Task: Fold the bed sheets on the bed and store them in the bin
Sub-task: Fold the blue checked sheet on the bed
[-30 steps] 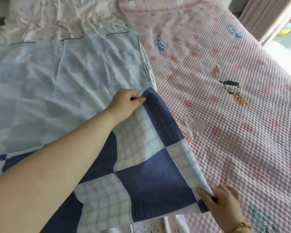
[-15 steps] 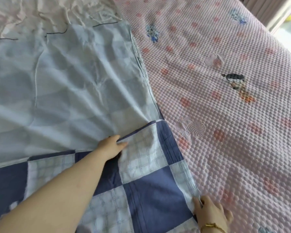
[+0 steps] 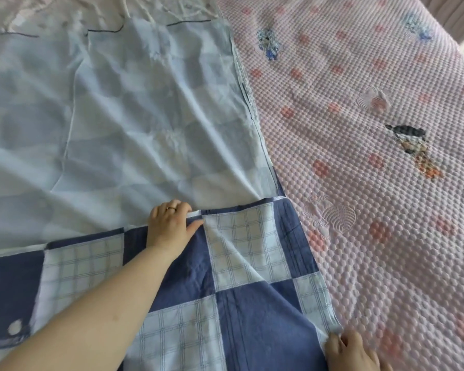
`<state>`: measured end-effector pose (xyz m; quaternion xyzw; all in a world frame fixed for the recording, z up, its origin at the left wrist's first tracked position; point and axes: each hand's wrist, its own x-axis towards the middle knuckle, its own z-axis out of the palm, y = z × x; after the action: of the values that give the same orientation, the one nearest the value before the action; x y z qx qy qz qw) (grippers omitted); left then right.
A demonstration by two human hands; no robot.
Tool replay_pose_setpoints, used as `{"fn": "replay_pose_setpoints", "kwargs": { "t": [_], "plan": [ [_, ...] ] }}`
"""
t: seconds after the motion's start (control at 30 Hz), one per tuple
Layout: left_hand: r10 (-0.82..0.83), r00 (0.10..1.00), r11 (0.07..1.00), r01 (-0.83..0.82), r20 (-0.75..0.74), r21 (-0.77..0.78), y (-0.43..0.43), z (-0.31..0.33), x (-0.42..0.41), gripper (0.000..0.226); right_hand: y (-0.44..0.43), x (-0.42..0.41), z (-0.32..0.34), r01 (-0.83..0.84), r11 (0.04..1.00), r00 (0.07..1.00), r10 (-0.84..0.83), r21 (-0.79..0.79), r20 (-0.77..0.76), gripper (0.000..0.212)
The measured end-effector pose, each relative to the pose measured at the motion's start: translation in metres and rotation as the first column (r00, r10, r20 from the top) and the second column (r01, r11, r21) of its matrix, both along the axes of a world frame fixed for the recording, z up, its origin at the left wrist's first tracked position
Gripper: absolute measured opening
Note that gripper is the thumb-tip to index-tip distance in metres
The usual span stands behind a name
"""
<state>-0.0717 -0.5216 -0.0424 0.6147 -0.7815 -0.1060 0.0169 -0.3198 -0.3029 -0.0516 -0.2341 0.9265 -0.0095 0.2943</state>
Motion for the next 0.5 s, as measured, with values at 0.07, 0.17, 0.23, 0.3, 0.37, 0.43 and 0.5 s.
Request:
{"fn": "replay_pose_setpoints", "kwargs": {
  "t": [0.07, 0.17, 0.23, 0.3, 0.37, 0.43, 0.5],
  "plan": [
    [0.064, 0.994, 0.992, -0.073, 0.087, 0.105, 0.009, -0.010, 0.008, 0.048, -0.021, 0.001, 0.014, 0.051, 0.993, 0.999, -0.049, -0.107, 0.018, 0.025],
    [0.053, 0.995, 0.987, -0.065, 0.087, 0.146, 0.016, -0.025, 0.021, 0.057, -0.071, 0.005, 0.027, -0.034, 0.929, 0.996, 0.062, -0.369, 0.063, 0.034],
    [0.056, 0.998, 0.984, -0.062, 0.037, 0.165, 0.017, -0.026, 0.023, 0.059, -0.117, 0.016, 0.031, -0.071, 0.861, 0.981, 0.153, -0.504, 0.123, 0.050],
    [0.059, 0.998, 0.984, -0.057, -0.009, 0.171, 0.014, -0.025, 0.028, 0.068, -0.161, 0.029, 0.024, -0.078, 0.849, 0.968, 0.190, -0.523, 0.165, 0.065],
    [0.057, 0.996, 0.994, -0.050, -0.064, 0.098, 0.009, -0.021, 0.035, 0.082, -0.195, 0.034, 0.017, -0.117, 0.888, 0.964, 0.208, -0.446, 0.163, 0.069],
    [0.061, 0.998, 0.998, -0.061, -0.021, 0.009, 0.003, -0.014, 0.049, 0.068, -0.212, 0.033, 0.015, -0.212, 0.922, 0.958, 0.261, -0.324, 0.116, 0.050],
    [0.078, 0.996, 0.996, -0.077, 0.031, -0.040, -0.002, -0.007, 0.068, 0.047, -0.216, 0.027, 0.019, -0.298, 0.917, 0.949, 0.314, -0.265, 0.019, 0.029]
  ]
}}
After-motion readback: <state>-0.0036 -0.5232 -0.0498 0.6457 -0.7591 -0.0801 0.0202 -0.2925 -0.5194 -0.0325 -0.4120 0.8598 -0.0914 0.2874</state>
